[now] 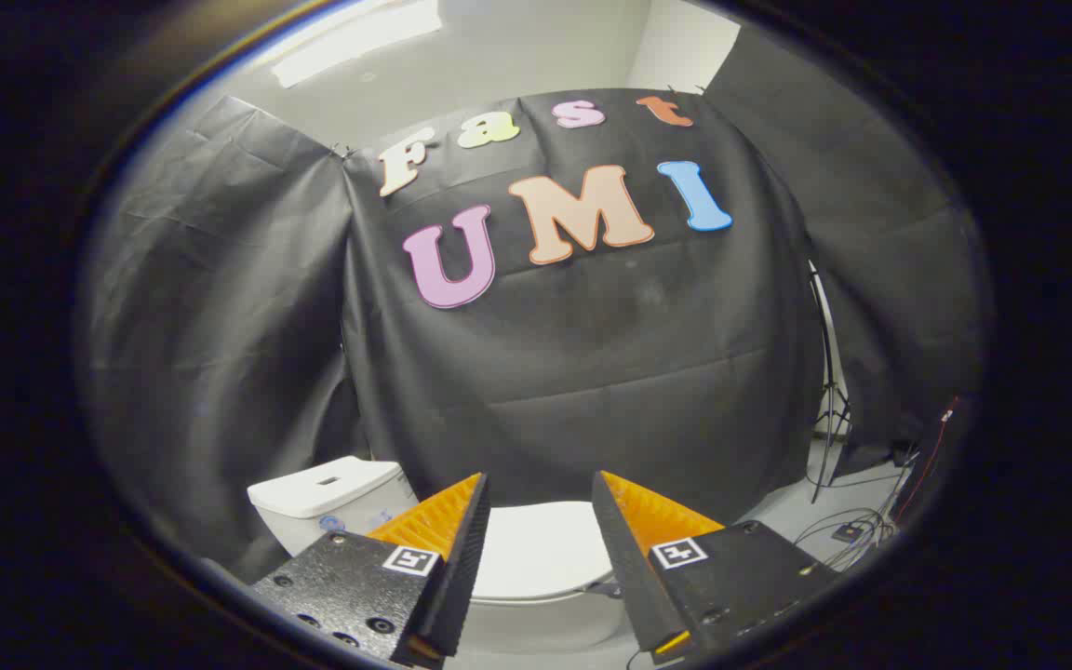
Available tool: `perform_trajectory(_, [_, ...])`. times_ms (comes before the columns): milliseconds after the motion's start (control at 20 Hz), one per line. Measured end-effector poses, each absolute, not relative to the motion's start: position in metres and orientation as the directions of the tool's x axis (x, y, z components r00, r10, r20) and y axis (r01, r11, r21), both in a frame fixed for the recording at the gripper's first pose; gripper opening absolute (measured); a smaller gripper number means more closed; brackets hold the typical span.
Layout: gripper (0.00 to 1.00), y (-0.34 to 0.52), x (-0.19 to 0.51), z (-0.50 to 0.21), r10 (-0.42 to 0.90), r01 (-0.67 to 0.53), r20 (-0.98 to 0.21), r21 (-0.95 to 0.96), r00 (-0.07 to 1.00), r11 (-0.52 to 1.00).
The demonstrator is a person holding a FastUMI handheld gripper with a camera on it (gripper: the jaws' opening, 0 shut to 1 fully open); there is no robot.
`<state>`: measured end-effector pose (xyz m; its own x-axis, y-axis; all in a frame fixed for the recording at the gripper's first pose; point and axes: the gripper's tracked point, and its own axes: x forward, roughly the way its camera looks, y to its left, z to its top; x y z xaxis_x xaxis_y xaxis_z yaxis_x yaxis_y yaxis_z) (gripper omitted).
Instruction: Open the toilet lid.
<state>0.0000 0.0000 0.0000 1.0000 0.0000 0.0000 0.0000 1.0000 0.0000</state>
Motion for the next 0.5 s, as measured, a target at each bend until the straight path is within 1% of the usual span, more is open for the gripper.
perform_trajectory(500, [0.68,-0.0030,-0.0005,-0.0026,-0.002,0.002,0.006,0.020,1.000,1.000])
